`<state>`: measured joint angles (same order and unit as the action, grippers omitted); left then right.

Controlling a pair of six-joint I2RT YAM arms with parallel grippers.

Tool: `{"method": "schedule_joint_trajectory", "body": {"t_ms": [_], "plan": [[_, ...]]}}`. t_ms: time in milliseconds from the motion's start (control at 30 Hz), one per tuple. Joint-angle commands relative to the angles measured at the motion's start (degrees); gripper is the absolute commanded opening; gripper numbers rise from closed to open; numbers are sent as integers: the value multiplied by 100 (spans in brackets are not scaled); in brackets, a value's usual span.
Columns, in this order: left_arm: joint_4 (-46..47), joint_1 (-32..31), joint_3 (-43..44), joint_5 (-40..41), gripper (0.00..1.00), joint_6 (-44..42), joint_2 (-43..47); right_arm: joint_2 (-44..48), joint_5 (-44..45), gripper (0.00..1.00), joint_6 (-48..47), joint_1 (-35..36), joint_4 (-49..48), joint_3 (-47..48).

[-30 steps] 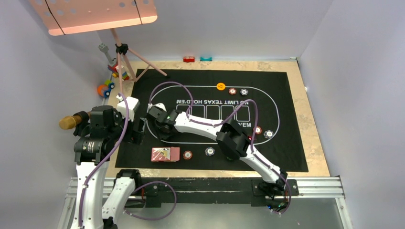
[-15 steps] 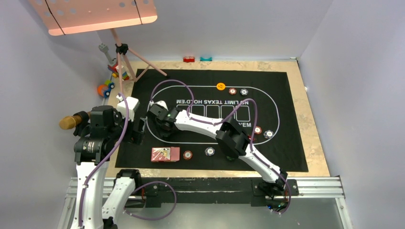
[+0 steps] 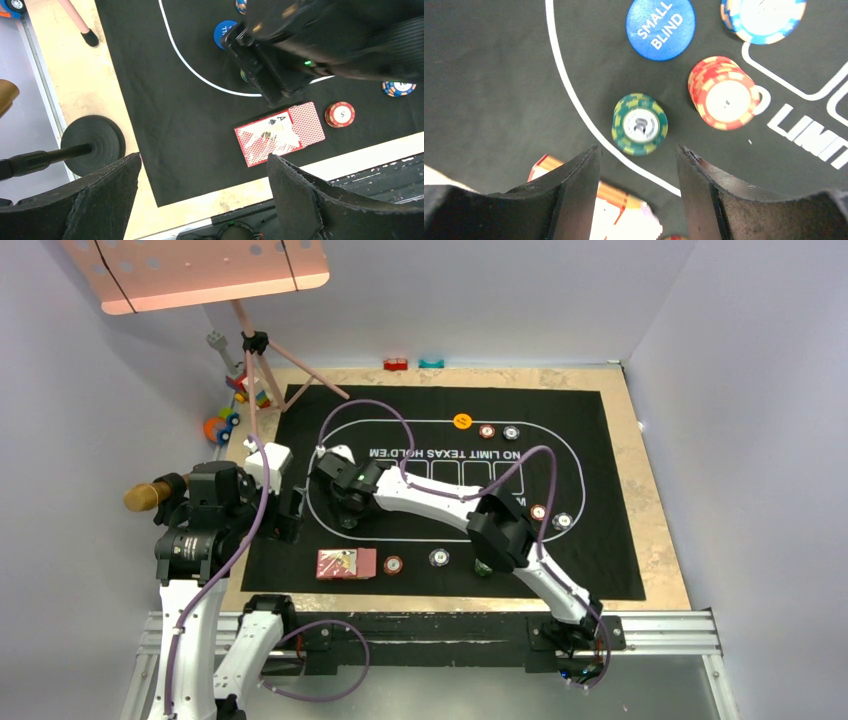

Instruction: Distribute texas hold em gaming equipment

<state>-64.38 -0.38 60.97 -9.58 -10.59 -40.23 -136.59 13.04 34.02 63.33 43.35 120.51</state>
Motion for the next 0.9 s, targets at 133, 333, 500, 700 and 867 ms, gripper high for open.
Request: {"method": "schedule_joint_trajectory", "body": {"t_ms": [133, 333, 500, 700, 867], "plan": [[56, 12, 55, 37, 100, -40, 22, 2362, 388, 60, -20, -4, -45, -1255], [44, 12, 64, 68, 100, -76, 76, 4034, 896, 78, 337, -130, 138, -3485], [35, 17, 64, -17, 100, -104, 67, 5448, 806, 87, 884, -486, 111, -5386], [27, 14, 64, -42, 100, -123, 108, 6205, 679, 89, 1184, -699, 255, -6556], [37, 18, 64, -2, 100, -113, 95, 6287, 656, 89, 1319, -707, 178, -7023]]}}
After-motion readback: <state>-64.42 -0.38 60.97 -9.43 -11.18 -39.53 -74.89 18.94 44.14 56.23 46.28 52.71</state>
